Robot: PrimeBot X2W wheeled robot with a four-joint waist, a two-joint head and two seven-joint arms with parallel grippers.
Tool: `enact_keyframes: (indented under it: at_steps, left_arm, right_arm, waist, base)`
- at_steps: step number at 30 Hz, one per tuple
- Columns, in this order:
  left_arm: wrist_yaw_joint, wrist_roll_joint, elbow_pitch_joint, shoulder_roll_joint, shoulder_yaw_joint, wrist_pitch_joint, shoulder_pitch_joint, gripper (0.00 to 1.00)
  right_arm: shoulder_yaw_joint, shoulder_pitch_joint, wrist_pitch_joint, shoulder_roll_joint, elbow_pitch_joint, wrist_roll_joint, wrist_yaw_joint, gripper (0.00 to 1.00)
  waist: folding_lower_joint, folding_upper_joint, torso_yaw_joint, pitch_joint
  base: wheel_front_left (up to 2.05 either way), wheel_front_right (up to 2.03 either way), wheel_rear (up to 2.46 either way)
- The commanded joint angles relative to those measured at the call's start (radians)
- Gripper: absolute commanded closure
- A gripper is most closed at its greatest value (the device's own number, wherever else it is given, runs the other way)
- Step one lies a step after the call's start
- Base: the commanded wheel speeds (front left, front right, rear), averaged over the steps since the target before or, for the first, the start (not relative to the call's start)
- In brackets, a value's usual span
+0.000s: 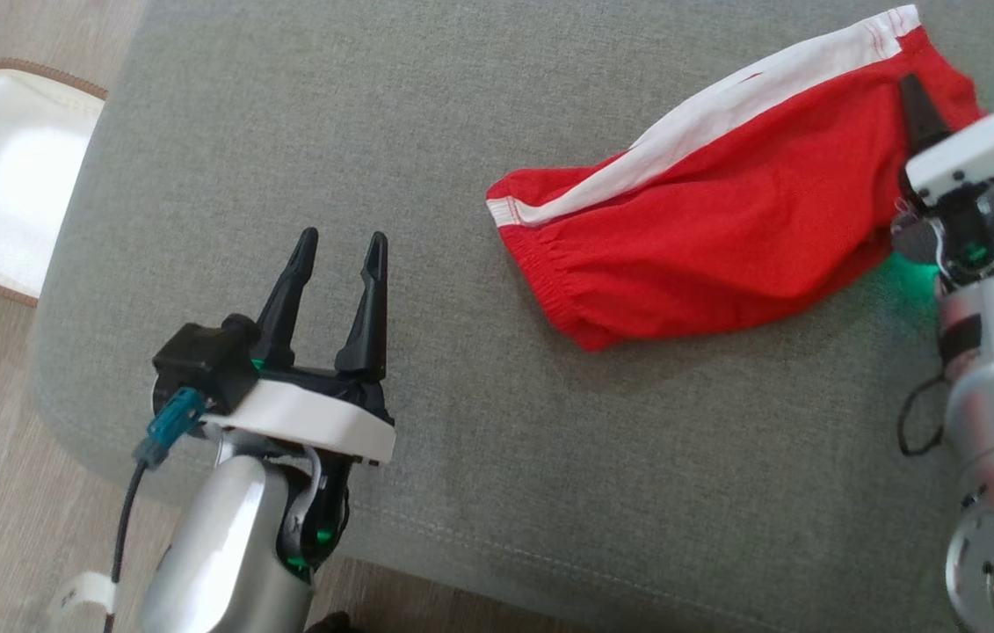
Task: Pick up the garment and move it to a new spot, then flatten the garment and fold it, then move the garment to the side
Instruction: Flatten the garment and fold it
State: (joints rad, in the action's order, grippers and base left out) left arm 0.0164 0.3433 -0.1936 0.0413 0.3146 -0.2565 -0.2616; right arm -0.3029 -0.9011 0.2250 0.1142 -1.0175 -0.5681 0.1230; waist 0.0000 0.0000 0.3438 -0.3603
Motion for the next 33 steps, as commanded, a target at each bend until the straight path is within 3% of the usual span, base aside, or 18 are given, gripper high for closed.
enact_keyframes:
  at_steps: [1,7,13,24,33]
  left_arm:
    - [-0.007,0.005,0.034,0.009,-0.025,-0.005,-0.031,0.00]
    - [-0.009,-0.004,0.026,0.009,-0.035,-0.005,-0.017,0.00]
    - [-0.004,-0.025,0.018,0.009,-0.055,-0.005,0.004,0.00]
    - [0.008,-0.062,0.008,0.009,-0.099,-0.005,0.080,0.00]
    - [0.015,-0.079,-0.003,0.009,-0.084,-0.005,0.125,0.00]
  right_arm:
    - [0.019,0.015,0.020,-0.056,-0.026,-0.007,0.008,1.00]
    - [0.004,0.023,-0.038,-0.061,0.009,-0.060,0.008,1.00]
    - [0.019,0.111,-0.070,-0.063,0.085,-0.215,0.008,1.00]
    - [0.153,0.389,-0.183,-0.064,0.287,-0.486,0.008,1.00]
    - [0.297,0.536,-0.315,-0.064,0.374,-0.596,0.008,1.00]
  waist:
    - [0.0000,0.0000,-0.001,0.001]
    - [0.0000,0.0000,-0.032,0.031]
    - [0.0000,0.0000,-0.099,0.089]
    - [0.0000,0.0000,-0.229,0.178]
    - [0.0000,0.0000,-0.277,0.207]
  base:
    - [0.00,0.00,0.00]
    - [0.00,0.00,0.00]
    - [0.00,0.00,0.00]
    - [0.00,0.00,0.00]
    - [0.00,0.00,0.00]
